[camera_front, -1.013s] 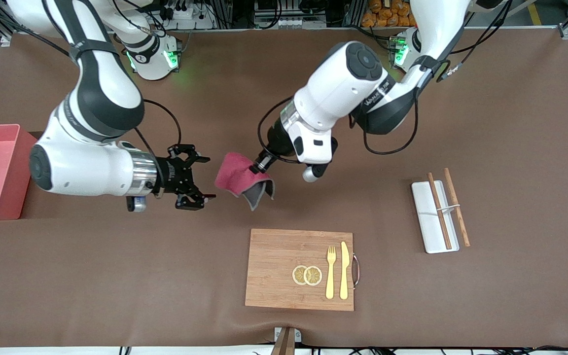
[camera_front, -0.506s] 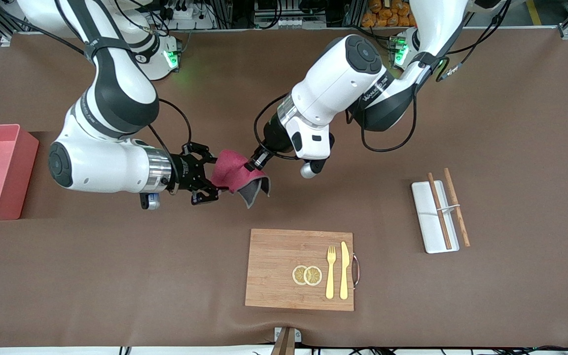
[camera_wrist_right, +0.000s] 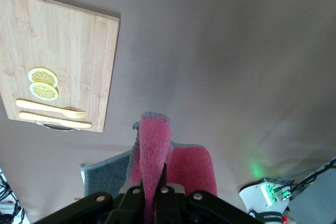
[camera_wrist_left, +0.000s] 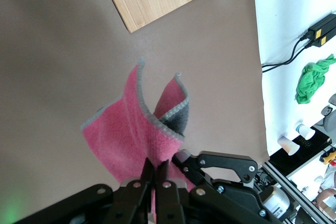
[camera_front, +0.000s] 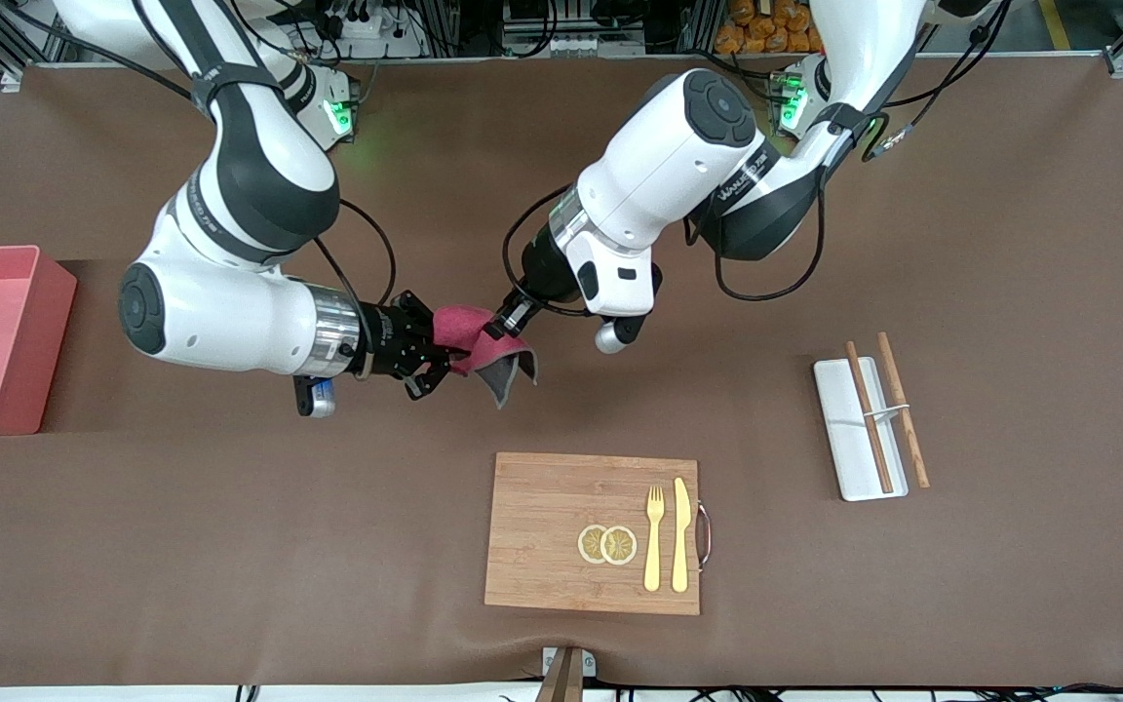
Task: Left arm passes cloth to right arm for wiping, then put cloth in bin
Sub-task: 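Grasp the cloth with the right gripper while the left gripper releases it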
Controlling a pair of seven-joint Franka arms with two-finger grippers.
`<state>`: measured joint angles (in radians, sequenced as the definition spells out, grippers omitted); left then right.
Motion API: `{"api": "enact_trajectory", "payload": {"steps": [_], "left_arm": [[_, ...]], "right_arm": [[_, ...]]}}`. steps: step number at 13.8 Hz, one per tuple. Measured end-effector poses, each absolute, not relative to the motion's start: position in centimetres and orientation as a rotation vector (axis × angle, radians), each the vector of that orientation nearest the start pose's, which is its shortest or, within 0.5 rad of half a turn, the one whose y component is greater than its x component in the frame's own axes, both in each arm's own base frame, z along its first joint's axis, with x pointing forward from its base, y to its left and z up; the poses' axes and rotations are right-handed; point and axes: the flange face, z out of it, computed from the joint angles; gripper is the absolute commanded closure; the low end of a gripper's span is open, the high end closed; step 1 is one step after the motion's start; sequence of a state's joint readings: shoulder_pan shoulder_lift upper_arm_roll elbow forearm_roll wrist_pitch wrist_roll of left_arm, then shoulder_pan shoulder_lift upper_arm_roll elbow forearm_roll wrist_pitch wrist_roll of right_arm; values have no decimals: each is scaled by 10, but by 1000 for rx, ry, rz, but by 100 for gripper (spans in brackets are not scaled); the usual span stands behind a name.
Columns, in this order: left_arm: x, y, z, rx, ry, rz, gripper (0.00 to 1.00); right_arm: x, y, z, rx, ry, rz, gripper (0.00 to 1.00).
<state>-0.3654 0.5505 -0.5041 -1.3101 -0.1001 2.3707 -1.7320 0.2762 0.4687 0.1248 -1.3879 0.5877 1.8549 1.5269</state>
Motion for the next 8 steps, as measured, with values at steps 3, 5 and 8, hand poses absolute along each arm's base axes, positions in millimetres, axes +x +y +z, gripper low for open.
{"api": "enact_trajectory", "payload": {"steps": [3, 5, 8], "left_arm": [[552, -506, 514, 2161, 1259, -202, 0], [554, -503, 517, 2154, 1261, -197, 0], [562, -490, 537, 2126, 1265, -163, 0]], "right_arm": [[637, 284, 457, -2254, 1490, 655, 100], [642, 260, 453, -2356, 1392, 622, 100], [649, 208, 451, -2534, 1259, 557, 100]]}}
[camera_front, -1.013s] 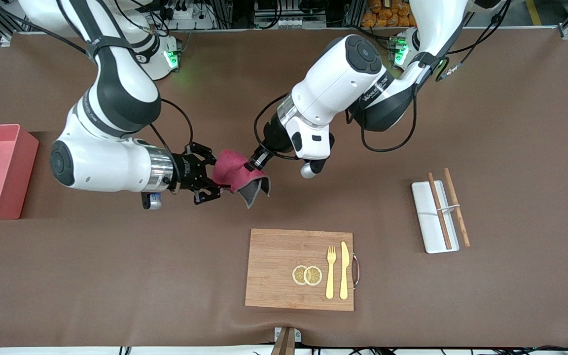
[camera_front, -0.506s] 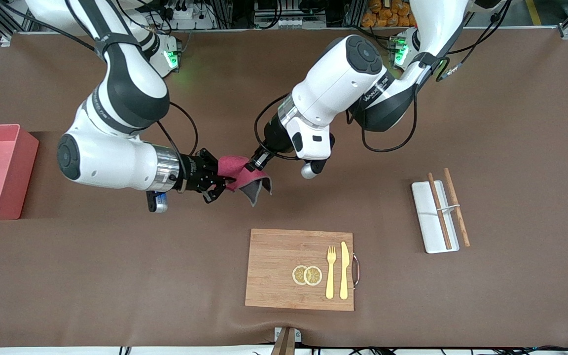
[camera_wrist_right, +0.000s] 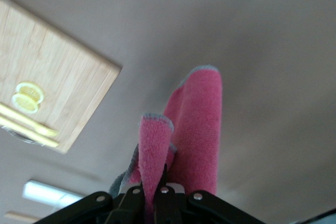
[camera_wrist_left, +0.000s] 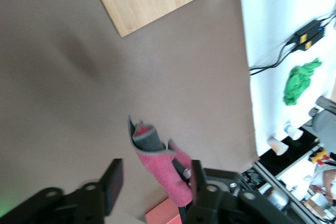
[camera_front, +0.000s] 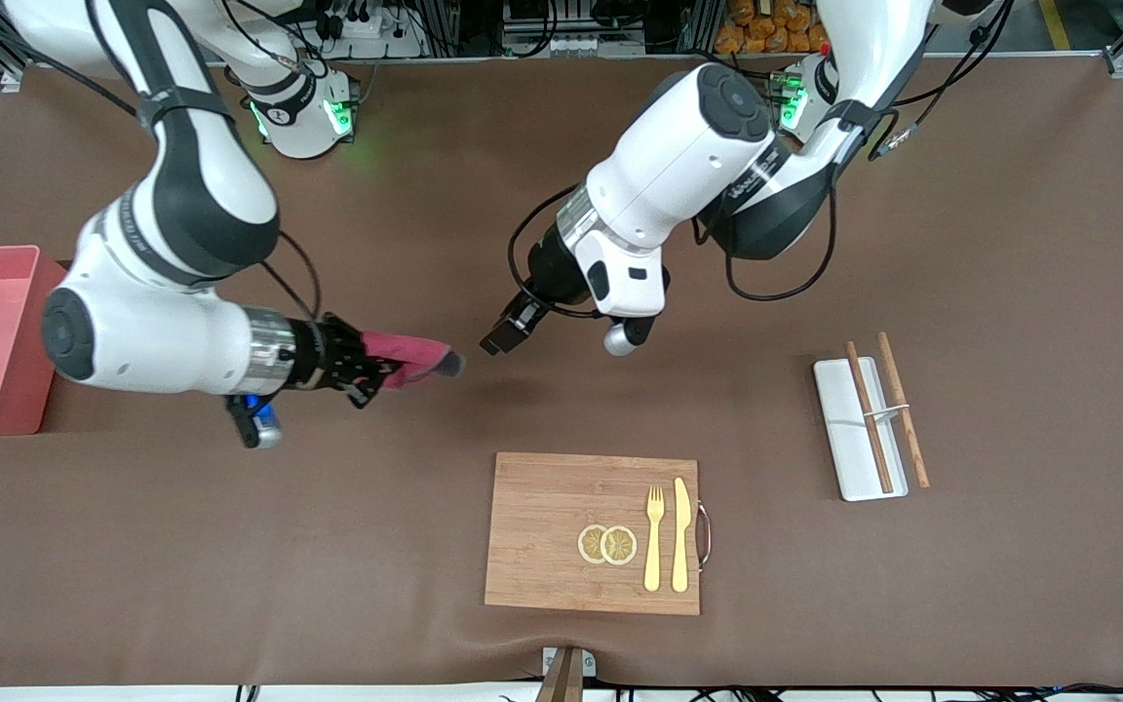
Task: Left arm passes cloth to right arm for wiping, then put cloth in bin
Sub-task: 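Grasp the cloth with the right gripper while the left gripper releases it, then lower the cloth with the right gripper while the left gripper withdraws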
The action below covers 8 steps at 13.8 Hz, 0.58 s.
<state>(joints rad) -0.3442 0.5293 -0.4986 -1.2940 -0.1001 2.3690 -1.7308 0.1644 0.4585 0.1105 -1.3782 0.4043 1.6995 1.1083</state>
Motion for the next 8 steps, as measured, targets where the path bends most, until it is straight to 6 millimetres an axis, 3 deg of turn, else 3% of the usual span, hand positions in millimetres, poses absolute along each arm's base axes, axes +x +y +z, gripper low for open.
{"api": "enact_trajectory", "payload": {"steps": [2, 4, 6, 8], "left_arm": [[572, -461, 556, 2157, 1283, -126, 0], [579, -422, 566, 2320, 1251, -48, 0], [584, -383, 566, 2537, 1148, -7, 0], [594, -338, 564, 2696, 1030, -23, 0]], "right_arm": [[652, 169, 452, -2637, 1165, 522, 100], [655, 141, 443, -2672, 1126, 524, 100], [653, 135, 419, -2675, 1131, 539, 100], [648, 142, 381, -2670, 1144, 505, 100]]}}
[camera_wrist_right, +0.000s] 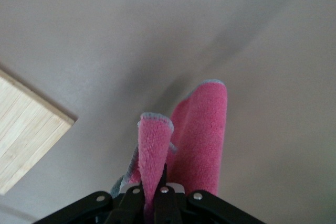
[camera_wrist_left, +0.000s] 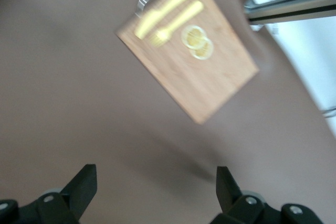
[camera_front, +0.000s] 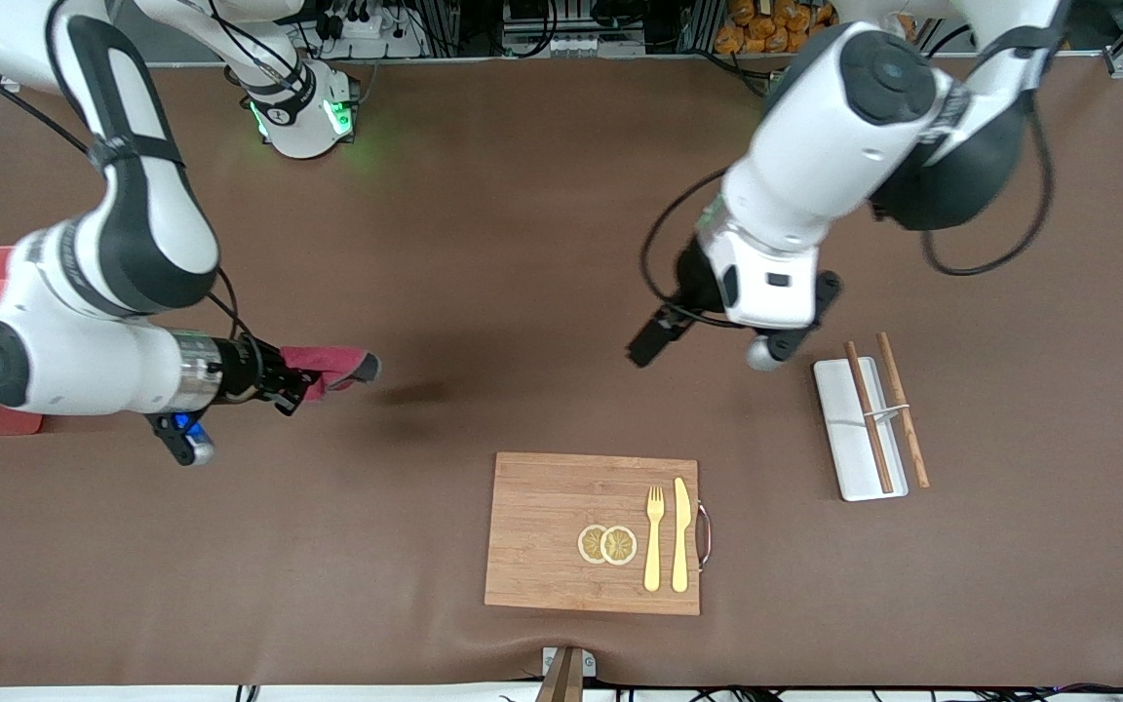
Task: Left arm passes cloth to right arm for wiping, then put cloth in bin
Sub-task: 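Lower the cloth with the right gripper while the left gripper withdraws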
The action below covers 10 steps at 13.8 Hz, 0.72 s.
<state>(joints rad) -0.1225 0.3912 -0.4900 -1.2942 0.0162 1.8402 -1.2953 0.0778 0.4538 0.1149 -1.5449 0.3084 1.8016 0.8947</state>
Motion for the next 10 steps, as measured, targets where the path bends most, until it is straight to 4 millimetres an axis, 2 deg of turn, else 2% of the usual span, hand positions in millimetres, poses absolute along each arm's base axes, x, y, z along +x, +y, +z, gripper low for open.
{"api": "enact_trajectory", "payload": {"steps": [4, 6, 8, 10], "left_arm": [[618, -239, 562, -3166, -896, 97, 0], [626, -193, 560, -3169, -764, 140, 0], [632, -147, 557, -3171, -659, 172, 0], [637, -103, 553, -3171, -576, 200, 0]], "right_arm": [[628, 182, 317, -2686, 1121, 357, 100], [617, 193, 292, -2745, 1060, 244, 100], [613, 178, 279, -2799, 990, 193, 100], [616, 140, 279, -2870, 894, 149, 100]]}}
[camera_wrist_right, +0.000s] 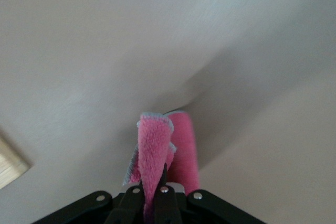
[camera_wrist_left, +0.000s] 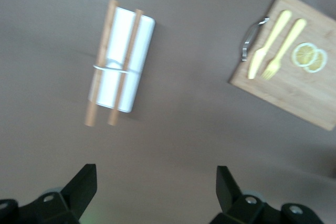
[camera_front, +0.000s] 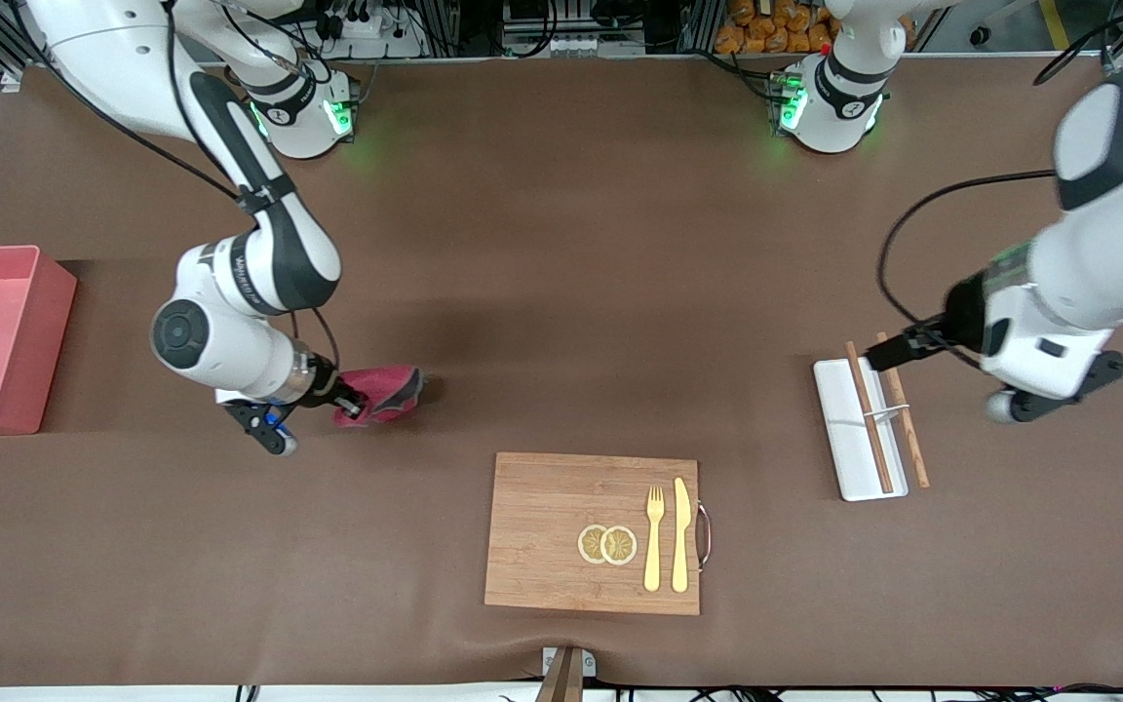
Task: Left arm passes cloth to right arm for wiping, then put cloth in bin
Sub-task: 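Lower the cloth with the right gripper while the left gripper withdraws, then wipe the cloth across the table with the right gripper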
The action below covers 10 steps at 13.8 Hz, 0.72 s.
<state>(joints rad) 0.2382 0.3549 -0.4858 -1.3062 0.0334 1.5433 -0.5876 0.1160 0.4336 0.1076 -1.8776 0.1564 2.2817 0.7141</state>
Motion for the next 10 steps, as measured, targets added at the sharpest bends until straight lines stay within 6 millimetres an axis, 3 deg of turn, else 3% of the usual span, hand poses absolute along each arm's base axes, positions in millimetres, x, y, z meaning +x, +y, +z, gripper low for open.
{"api": "enact_trajectory", "payload": {"steps": [3, 5, 8, 10], "left_arm": [[637, -45, 549, -3179, -497, 236, 0], [634, -21, 552, -3184, -458, 241, 0], [627, -6, 563, -3193, -373, 227, 0], [620, -8, 577, -3190, -331, 198, 0]], "right_arm": [[624, 51, 286, -2970, 716, 79, 100], [625, -19, 286, -3016, 561, 52, 100], [615, -128, 289, -3080, 345, -26, 100], [606, -185, 295, -3109, 204, -68, 100]]}}
